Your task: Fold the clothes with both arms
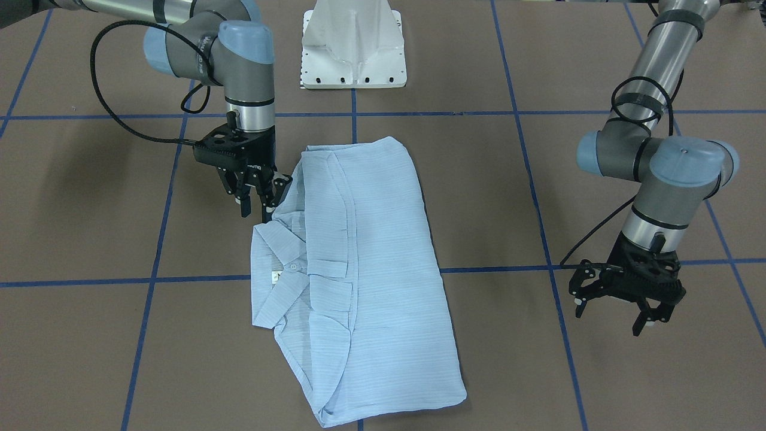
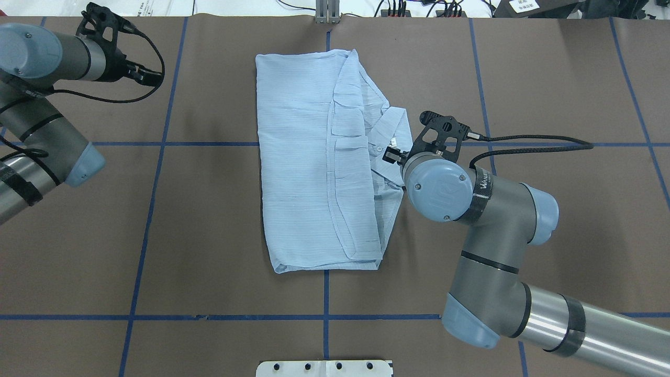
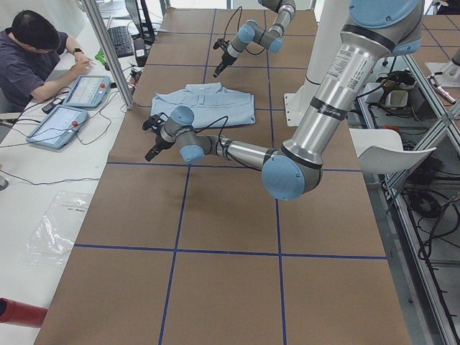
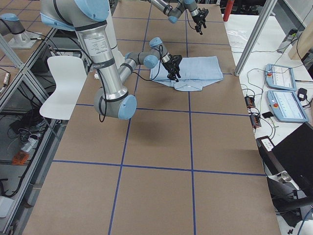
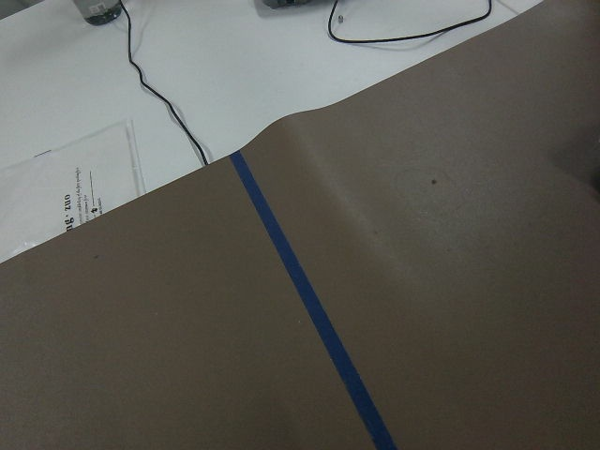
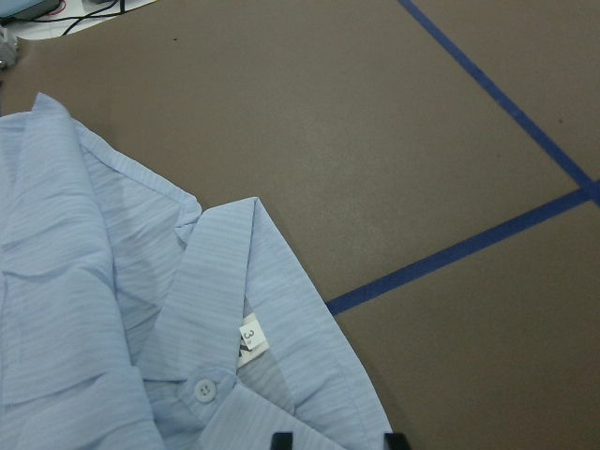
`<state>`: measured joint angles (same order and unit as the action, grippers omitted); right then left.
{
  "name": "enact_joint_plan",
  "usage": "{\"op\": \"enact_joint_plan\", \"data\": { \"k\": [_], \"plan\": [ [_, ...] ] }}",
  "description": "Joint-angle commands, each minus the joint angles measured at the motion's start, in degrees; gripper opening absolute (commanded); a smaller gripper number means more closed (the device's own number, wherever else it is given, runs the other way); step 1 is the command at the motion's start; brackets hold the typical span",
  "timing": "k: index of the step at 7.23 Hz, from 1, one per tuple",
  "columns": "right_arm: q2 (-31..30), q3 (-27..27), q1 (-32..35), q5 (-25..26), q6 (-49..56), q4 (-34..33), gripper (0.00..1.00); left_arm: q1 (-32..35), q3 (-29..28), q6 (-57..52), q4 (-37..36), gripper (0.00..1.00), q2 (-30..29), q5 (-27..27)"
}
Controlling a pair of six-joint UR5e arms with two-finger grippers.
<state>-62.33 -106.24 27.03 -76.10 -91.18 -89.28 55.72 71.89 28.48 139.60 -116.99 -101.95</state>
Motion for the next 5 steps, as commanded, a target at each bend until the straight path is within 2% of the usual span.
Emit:
{"op": "enact_joint_plan", "data": {
  "k": [1,2,4,5],
  "plan": [
    [2.5,-4.3,0.8,-3.9,7.1,-8.9,1.0,0.0,0.0,0.0,0.0,1.0,0.0,0.0],
    [6.3,-0.5,0.0,-3.9,7.3,-8.7,1.0,0.0,0.0,0.0,0.0,1.0,0.0,-0.1],
    [16.5,12.5,-1.1,-4.0,10.1,-8.7,1.0,0.0,0.1,0.0,0.1,1.0,0.0,-0.1],
    [17.8,15.1,-1.1,-4.2,14.0,-9.0,1.0,0.0,0.4,0.1,0.0,1.0,0.1,-0.1]
  ]
}}
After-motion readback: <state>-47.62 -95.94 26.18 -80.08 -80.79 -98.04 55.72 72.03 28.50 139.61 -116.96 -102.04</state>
